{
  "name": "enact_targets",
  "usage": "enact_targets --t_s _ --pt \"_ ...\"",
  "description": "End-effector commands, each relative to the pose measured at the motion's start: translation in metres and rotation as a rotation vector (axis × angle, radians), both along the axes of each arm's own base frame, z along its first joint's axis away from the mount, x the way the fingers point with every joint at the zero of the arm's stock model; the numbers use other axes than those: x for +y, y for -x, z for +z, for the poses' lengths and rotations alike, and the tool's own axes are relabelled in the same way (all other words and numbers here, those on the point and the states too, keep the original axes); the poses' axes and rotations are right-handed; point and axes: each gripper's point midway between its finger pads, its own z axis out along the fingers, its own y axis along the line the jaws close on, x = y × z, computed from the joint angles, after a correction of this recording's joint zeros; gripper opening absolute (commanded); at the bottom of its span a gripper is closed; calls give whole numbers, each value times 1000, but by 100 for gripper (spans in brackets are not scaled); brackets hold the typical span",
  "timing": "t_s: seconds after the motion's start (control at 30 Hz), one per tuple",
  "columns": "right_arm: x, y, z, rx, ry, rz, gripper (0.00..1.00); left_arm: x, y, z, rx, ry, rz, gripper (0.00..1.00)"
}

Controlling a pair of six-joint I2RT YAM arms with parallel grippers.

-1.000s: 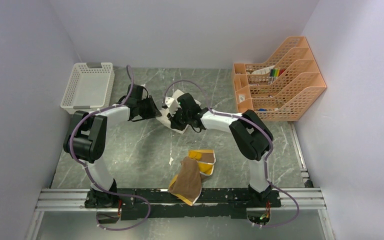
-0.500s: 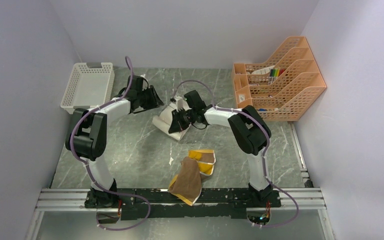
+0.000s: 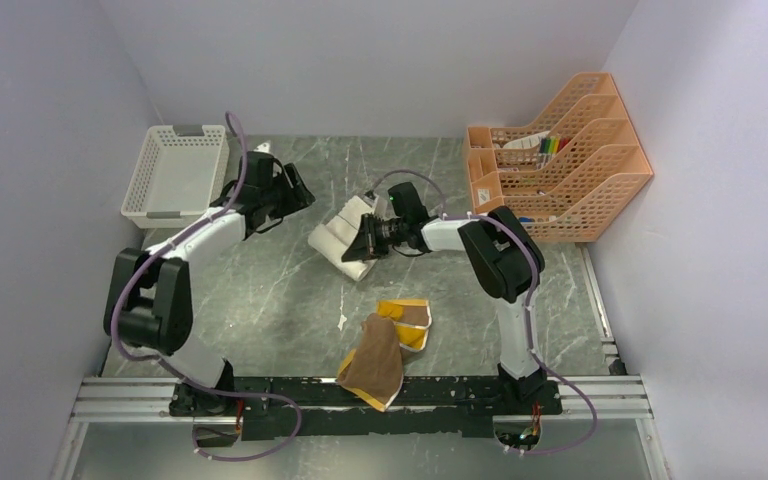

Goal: Roll the towels
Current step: Roll the towel at the center of the board.

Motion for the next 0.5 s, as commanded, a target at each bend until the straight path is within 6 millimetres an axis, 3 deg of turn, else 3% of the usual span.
enact_targets --t_s 0.0,0.27,0.47 --pt "-7 -4 -5 88 -21 -50 0 21 8 10 -28 -19 88 71" --pt "-9 0 -21 143 -8 -42 1 -22 58 -25 103 148 -58 69" --pt "-8 2 -28 161 -3 -39 3 -38 65 -43 139 192 -92 69"
